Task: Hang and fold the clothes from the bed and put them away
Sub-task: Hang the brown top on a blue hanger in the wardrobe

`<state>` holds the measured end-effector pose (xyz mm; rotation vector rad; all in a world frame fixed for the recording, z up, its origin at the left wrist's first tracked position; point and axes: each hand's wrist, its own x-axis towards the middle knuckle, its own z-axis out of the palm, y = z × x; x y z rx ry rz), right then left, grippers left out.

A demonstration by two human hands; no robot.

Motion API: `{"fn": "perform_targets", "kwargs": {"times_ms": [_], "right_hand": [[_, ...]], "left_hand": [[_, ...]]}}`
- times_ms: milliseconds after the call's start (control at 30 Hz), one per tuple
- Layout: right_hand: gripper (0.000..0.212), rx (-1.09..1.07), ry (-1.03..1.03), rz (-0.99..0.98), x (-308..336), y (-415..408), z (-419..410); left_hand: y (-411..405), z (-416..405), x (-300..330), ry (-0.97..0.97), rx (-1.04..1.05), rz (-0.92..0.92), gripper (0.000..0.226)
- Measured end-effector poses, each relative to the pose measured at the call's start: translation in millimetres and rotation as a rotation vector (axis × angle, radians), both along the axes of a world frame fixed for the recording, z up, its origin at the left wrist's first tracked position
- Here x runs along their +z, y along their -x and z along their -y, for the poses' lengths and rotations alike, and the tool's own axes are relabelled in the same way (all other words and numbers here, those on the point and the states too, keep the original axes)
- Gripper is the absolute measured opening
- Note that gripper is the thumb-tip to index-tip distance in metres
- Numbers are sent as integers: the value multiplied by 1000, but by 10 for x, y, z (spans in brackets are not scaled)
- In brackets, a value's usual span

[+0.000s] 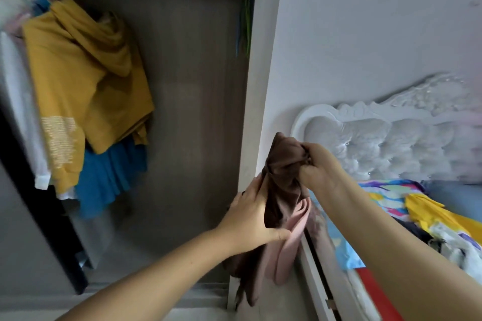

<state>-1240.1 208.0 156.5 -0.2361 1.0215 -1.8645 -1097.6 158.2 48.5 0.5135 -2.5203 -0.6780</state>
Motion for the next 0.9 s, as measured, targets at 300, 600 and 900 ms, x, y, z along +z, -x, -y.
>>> {"fn": "perform_targets", "kwargs": {"times_ms": [300,600,900], "right_hand": [[9,-73,-259,-381,-68,318,-328],[64,385,-223,-1396,153,-313,-167],[21,89,-62,-1249,123,-487,204]], "left_hand": [[-123,439,823,-509,118,-573,19],[-169,394,1171,-824,-53,-171,32],[-790,784,941,-673,134,-72,15]]}}
